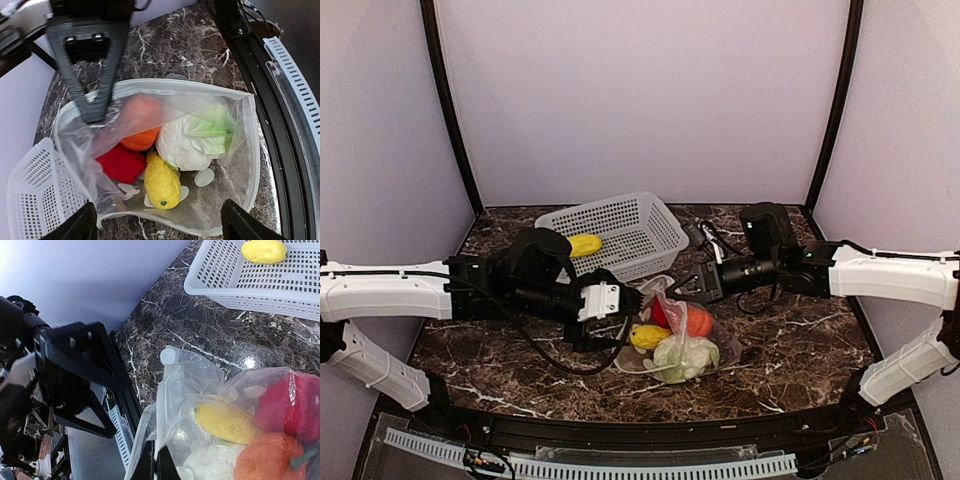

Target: Open the zip-top bag and remove the fake food

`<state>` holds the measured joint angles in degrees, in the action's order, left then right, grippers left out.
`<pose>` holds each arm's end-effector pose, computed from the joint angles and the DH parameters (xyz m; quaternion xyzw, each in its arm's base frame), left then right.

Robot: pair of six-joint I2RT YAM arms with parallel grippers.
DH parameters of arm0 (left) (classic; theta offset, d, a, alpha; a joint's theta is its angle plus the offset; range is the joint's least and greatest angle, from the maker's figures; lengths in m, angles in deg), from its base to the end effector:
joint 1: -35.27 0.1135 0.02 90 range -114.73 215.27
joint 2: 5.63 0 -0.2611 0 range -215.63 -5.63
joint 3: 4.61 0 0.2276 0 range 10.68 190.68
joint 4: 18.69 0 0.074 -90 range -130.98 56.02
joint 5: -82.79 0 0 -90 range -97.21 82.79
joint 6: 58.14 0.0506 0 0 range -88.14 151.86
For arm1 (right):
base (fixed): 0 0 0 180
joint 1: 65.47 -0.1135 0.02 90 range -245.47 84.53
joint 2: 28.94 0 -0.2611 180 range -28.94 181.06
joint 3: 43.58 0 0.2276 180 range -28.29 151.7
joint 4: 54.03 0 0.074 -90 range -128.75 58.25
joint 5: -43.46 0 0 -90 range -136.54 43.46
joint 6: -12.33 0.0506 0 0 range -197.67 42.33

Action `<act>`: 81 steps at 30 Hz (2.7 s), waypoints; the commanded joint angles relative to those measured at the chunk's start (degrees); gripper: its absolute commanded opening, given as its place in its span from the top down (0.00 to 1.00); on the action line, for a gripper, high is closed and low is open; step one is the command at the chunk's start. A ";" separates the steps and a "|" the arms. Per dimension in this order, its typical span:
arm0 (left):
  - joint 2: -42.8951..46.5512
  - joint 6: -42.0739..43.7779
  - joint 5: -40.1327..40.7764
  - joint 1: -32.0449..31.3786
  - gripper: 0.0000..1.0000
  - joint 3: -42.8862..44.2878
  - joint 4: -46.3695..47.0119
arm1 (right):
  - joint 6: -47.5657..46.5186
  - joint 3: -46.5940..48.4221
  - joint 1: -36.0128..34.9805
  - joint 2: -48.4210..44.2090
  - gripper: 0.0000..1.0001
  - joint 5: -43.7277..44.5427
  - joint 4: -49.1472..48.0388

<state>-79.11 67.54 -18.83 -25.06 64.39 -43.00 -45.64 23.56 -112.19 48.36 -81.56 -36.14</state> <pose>0.1302 -0.2492 0.2865 0.6709 0.5346 -0.1932 0.4762 0.1767 0.2299 0.2738 -0.2581 0.7912 0.5108 0.2158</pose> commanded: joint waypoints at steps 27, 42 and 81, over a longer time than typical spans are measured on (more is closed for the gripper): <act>-28.79 12.10 18.69 -4.65 0.24 15.46 -8.43 | 3.05 -2.56 0.14 -1.11 1.00 -1.88 -8.20; -32.47 6.14 18.99 -0.88 0.12 16.78 -10.66 | 3.56 -2.46 0.05 -0.92 1.00 -2.13 -8.30; -36.58 -3.64 21.95 -0.05 0.42 10.67 3.62 | 3.75 -3.78 0.05 -1.35 1.00 -1.45 -8.42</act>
<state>-113.99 67.25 1.78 -26.81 76.09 -35.32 -41.99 19.63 -112.08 48.68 -80.88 -41.58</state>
